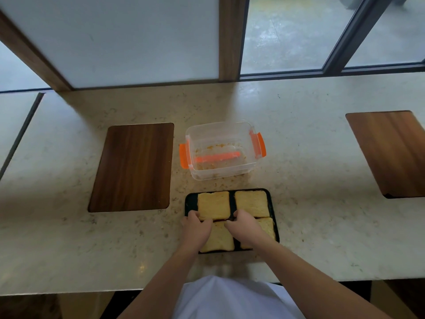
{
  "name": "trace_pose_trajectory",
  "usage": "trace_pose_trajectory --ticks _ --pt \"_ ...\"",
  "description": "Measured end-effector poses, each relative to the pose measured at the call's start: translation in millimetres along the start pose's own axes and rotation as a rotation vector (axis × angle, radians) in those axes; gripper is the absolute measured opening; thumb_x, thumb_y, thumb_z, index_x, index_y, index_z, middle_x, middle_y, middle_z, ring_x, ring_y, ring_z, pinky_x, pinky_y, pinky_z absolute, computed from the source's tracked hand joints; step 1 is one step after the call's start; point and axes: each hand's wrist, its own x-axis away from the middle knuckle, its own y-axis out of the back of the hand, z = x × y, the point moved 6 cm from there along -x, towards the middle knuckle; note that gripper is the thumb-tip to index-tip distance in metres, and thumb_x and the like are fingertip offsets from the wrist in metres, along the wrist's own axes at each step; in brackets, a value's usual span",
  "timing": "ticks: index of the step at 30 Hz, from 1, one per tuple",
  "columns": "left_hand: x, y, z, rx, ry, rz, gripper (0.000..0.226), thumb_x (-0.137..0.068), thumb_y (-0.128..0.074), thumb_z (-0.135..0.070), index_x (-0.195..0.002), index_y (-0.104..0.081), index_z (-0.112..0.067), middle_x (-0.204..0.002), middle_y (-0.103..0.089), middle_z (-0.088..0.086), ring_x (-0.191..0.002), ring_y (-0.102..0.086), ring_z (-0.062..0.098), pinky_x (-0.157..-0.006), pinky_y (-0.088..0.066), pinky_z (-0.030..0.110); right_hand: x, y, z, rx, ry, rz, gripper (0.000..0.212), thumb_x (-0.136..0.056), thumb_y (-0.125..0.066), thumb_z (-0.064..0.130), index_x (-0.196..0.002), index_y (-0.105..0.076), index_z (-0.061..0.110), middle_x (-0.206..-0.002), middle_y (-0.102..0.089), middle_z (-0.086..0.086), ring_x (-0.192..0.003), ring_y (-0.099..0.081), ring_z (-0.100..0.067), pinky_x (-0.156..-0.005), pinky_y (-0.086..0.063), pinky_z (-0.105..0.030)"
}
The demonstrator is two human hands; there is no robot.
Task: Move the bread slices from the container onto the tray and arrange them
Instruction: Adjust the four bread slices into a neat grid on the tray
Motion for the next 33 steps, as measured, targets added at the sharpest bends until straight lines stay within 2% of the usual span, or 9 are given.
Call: trace_pose_trajectory --ticks 3,5,9,14,20,25,30,33 --pt "-6 2 -3 0.02 0.012 0.003 0.056 -0.093 -0.056 -0.03 -0.145 -0.04 -0.014 -0.138 -0.046 0.008 -0.112 -0.052 0.022 -0.092 -0.049 0.041 -5 2 7 -0.039 -0.016 0.006 0.06 -0.09 -0.058 0.033 -0.142 -0.044 0.006 -0.102 -0.067 -0.005 -0.08 -0.062 -0.015 -0.058 -0.046 -0.027" --pt "-9 2 -8 0.035 0.023 0.011 0.064 -0.092 -0.056 -0.032 -0.151 -0.037 -0.015 -0.139 -0.046 0.007 -0.117 -0.052 0.024 -0.097 -0.049 0.043 -7 1 10 -0.045 -0.036 0.033 0.061 -0.089 -0.058 0.034 -0.143 -0.043 0.009 -0.103 -0.066 -0.003 -0.082 -0.062 -0.015 -0.059 -0.048 -0.029" --pt "-12 3 -13 0.076 0.05 0.03 0.073 -0.09 -0.054 -0.035 -0.157 -0.032 -0.02 -0.156 -0.039 0.009 -0.135 -0.045 0.031 -0.109 -0.043 0.051 -10 -3 13 -0.045 -0.066 0.059 0.064 -0.085 -0.058 0.036 -0.142 -0.044 0.011 -0.1 -0.063 0.002 -0.084 -0.065 -0.014 -0.066 -0.057 -0.033" --pt "-13 1 -11 0.12 0.062 0.039 0.072 -0.09 -0.055 -0.032 -0.157 -0.032 -0.019 -0.157 -0.038 0.008 -0.137 -0.043 0.03 -0.11 -0.043 0.048 -12 -5 13 -0.071 -0.087 0.061 0.068 -0.086 -0.059 0.034 -0.147 -0.039 0.01 -0.101 -0.063 0.001 -0.083 -0.065 -0.014 -0.06 -0.055 -0.031" --pt "-16 -1 -9 0.138 0.05 0.018 0.067 -0.093 -0.056 -0.025 -0.154 -0.033 -0.013 -0.156 -0.037 0.01 -0.13 -0.045 0.026 -0.092 -0.039 0.037 -15 -8 13 -0.042 -0.081 0.054 0.054 -0.087 -0.06 0.032 -0.135 -0.046 0.011 -0.102 -0.064 -0.004 -0.078 -0.06 -0.015 -0.056 -0.047 -0.029" --pt "-18 1 -8 0.125 0.046 0.013 0.065 -0.094 -0.055 -0.026 -0.154 -0.033 -0.013 -0.155 -0.037 0.01 -0.119 -0.046 0.022 -0.089 -0.039 0.037 -17 -11 16 -0.03 -0.082 0.068 0.053 -0.09 -0.059 0.031 -0.135 -0.046 0.008 -0.11 -0.061 -0.007 -0.077 -0.055 -0.014 -0.055 -0.043 -0.027" --pt "-17 5 0 0.12 0.054 0.003 0.066 -0.092 -0.056 -0.027 -0.152 -0.033 -0.014 -0.148 -0.042 0.009 -0.111 -0.05 0.021 -0.089 -0.045 0.04 -16 -17 22 -0.002 -0.069 0.086 0.04 -0.09 -0.059 0.032 -0.122 -0.049 0.01 -0.09 -0.05 0.001 -0.069 -0.047 -0.011 -0.05 -0.036 -0.025" --pt "-17 9 2 0.12 0.053 -0.011 0.068 -0.091 -0.057 -0.028 -0.153 -0.033 -0.014 -0.146 -0.044 0.008 -0.111 -0.047 0.02 -0.088 -0.043 0.039 -15 -20 27 -0.015 -0.075 0.101 0.036 -0.089 -0.057 0.029 -0.119 -0.049 0.01 -0.089 -0.05 0.0 -0.069 -0.047 -0.012 -0.05 -0.036 -0.025"
